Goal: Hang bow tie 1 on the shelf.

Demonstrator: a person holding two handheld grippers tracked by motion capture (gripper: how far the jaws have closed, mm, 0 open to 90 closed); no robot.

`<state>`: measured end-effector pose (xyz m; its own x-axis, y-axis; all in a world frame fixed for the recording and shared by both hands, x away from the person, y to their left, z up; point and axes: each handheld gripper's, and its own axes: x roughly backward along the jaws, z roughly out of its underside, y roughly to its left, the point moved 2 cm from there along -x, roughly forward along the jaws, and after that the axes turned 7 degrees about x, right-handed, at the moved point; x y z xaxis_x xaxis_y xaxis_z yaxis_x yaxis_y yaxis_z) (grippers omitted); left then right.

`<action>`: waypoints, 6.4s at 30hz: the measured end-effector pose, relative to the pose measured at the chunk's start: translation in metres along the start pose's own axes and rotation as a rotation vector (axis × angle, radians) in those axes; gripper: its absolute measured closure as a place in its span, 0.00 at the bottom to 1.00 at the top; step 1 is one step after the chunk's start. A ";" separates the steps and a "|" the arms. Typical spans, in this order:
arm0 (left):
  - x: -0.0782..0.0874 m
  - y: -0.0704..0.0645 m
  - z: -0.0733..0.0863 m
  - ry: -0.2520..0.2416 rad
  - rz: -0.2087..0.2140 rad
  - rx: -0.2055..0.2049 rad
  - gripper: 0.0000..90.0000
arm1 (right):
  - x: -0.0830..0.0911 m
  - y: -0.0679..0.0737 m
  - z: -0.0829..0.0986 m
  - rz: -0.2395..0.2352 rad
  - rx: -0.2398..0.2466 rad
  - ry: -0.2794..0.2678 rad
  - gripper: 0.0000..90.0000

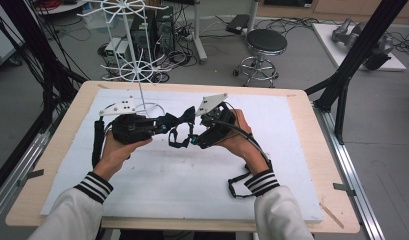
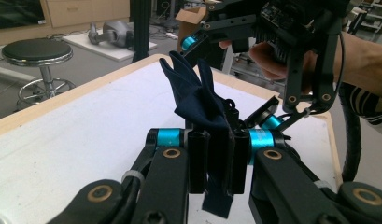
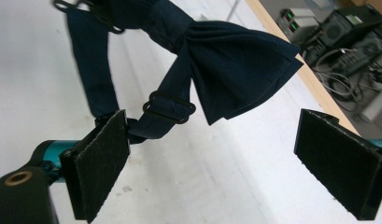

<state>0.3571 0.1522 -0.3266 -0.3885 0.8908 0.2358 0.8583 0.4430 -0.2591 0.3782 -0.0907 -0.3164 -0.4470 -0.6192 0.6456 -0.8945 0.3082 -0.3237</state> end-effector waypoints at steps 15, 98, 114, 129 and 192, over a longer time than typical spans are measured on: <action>0.014 0.003 0.001 -0.026 -0.031 -0.010 0.92 | 0.022 -0.002 0.015 0.019 -0.045 -0.034 0.11; 0.036 0.048 -0.055 -0.129 -0.408 -0.110 0.91 | 0.121 0.036 0.167 0.296 -0.403 -0.497 0.11; 0.038 0.050 -0.062 -0.094 -0.434 -0.107 0.91 | 0.121 0.036 0.172 0.301 -0.425 -0.517 0.11; 0.037 0.054 -0.081 0.000 -0.465 -0.106 0.90 | 0.119 0.036 0.174 0.301 -0.427 -0.518 0.11; 0.072 0.040 -0.077 -0.116 -0.468 -0.137 0.21 | 0.115 0.037 0.173 0.292 -0.435 -0.508 0.11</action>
<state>0.3889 0.2264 -0.2474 -0.7706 0.6084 0.1897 0.6160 0.7874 -0.0228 0.2935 -0.2754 -0.3737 -0.7063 -0.6939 0.1401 -0.7057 0.7058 -0.0619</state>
